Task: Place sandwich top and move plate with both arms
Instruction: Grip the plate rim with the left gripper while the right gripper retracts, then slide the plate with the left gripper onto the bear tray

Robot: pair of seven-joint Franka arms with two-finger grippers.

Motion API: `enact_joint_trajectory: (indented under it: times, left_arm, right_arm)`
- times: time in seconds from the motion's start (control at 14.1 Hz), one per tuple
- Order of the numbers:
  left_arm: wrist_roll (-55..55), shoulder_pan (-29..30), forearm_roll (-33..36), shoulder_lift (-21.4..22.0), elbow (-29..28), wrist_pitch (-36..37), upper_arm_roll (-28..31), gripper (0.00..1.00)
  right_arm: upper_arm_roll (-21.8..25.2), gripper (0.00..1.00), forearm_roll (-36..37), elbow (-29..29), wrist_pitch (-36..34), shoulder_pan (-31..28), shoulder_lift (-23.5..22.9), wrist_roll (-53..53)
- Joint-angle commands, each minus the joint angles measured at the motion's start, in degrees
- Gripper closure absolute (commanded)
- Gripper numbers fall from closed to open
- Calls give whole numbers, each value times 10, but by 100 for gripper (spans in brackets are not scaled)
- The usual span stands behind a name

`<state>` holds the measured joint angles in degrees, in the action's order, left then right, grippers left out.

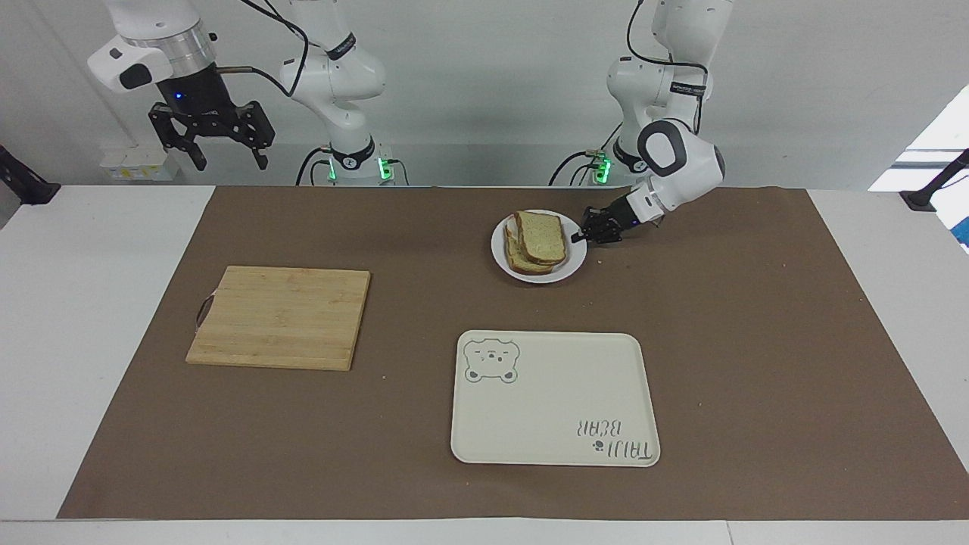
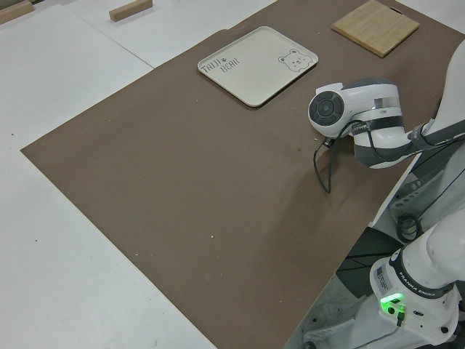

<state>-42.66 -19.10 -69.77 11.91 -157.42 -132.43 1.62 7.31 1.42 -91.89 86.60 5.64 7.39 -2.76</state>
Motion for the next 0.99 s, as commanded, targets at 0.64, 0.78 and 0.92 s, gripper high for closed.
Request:
enact_joint_trajectory:
  times: [0.64, 0.78, 0.92]
  left_arm:
    - [18, -37, -3, -28, 37, 33, 8, 100]
    - [27, -10, 8, -61, 88, 81, 8, 100]
    - [42, 26, 25, -93, 146, 146, 8, 100]
  right_arm:
    - [4, 0, -2, 7, -29, -8, -5, -6]
    - [3, 0, -7, 6, -11, -8, -4, -5]
    - [2, 0, -7, 6, -7, -8, -3, -1]
